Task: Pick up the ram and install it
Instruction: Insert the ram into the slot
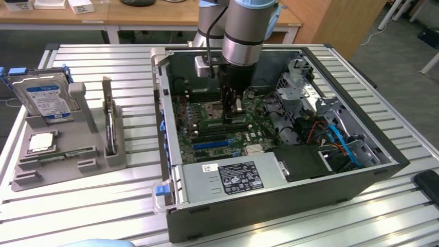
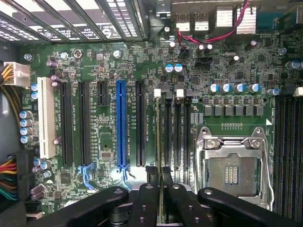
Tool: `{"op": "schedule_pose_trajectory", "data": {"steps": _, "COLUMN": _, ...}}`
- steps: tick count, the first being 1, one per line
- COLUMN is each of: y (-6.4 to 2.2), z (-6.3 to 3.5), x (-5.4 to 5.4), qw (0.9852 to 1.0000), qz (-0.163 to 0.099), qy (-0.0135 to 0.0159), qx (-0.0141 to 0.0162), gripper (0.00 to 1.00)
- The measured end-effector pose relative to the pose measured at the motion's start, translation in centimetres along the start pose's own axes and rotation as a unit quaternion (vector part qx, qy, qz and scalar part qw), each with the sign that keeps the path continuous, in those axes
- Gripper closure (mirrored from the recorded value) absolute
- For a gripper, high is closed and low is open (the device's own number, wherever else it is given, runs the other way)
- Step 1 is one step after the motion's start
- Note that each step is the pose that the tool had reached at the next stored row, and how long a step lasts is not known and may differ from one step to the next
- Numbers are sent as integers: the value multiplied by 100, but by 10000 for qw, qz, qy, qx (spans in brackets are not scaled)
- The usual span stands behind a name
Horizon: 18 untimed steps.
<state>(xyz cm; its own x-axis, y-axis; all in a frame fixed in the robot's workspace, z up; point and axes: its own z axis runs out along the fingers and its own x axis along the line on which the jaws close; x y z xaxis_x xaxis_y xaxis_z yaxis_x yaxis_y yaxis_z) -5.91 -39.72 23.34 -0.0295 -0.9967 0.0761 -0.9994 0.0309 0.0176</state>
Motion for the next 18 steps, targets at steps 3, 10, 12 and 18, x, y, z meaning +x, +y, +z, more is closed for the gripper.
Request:
{"op": "schedule_pose_trajectory", "data": {"steps": 3, "y": -4, "z": 3, "x": -1, "qw": 10000, "qz": 0, "qy": -3, "qx": 1, "gripper": 87}}
{"op": "schedule_pose_trajectory", "data": {"steps": 10, "y": -6, "z": 7, "x": -1, "qw": 10000, "qz": 0, "qy": -3, "qx": 1, "gripper": 87}}
{"op": "schedule_pose_trajectory", "data": {"steps": 12, "y": -6, "z": 7, "x": -1, "qw": 10000, "qz": 0, "qy": -3, "qx": 1, "gripper": 87}}
{"op": "schedule_pose_trajectory", "data": {"steps": 18, "y": -7, "z": 30, "x": -3, "qw": 10000, "qz": 4, "qy": -9, "qx": 45, "gripper": 87}}
